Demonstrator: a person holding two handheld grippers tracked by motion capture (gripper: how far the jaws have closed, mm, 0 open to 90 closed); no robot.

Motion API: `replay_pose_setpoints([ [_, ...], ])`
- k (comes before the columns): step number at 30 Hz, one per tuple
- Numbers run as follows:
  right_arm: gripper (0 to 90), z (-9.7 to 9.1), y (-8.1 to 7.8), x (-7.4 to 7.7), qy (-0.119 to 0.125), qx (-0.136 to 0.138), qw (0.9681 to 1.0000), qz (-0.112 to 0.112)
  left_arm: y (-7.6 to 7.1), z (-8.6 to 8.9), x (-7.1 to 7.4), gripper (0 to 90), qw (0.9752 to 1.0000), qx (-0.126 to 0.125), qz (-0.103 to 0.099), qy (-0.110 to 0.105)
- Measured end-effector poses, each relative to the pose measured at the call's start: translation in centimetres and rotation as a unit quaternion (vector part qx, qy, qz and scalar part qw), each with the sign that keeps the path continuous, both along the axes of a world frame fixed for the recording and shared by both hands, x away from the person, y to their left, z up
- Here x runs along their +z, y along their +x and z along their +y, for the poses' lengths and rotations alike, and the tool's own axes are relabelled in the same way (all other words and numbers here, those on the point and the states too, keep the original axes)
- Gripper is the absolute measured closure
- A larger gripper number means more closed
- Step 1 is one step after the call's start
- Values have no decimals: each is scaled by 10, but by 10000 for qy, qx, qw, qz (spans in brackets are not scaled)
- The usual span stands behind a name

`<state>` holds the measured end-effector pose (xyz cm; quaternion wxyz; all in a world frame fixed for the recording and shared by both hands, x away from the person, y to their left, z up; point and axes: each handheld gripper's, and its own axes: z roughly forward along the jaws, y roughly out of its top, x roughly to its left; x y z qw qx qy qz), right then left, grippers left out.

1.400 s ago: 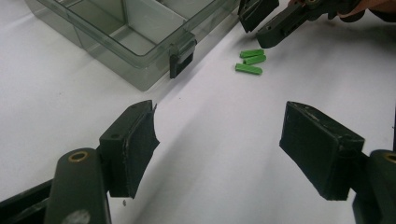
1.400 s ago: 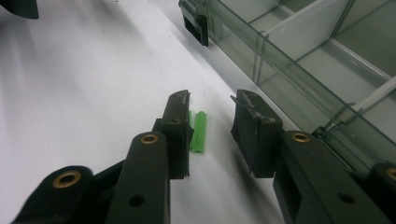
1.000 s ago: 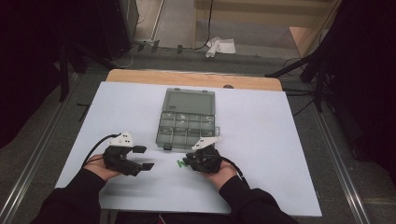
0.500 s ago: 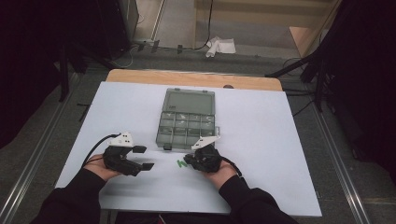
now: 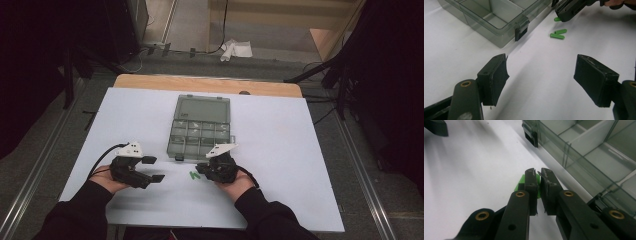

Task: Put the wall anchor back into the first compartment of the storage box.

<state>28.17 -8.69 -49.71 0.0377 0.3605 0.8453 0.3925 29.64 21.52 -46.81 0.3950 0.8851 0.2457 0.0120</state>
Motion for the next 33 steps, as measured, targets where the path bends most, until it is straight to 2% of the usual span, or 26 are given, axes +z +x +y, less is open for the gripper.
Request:
replay_pose_setpoints([
  [6,847,-1,0,7,151,-15,9999,-41,0,0,0,256,10000,7,-1,-1],
  [12,847,2,1,12,185,7,9998,-93,0,0,0,256,10000,7,-3,0],
  [14,847,2,1,15,193,-24,9998,-104,0,1,2,256,9999,-14,29,135],
  [15,847,2,1,16,223,-37,9997,-92,0,0,0,256,10000,1,13,44],
  [17,847,2,2,18,259,-63,9996,-105,0,1,2,256,9999,-13,25,127],
  [24,847,-2,9,26,375,-150,9992,-84,1,1,2,256,9999,-11,41,144],
  [26,847,-2,12,28,385,-155,9991,-18,0,1,1,256,10000,15,20,44],
  [28,847,-3,14,30,411,-161,9990,-45,0,2,2,256,9999,11,38,134],
  [33,847,-4,19,33,463,-227,9987,-43,-1,3,1,256,10000,46,-12,24],
])
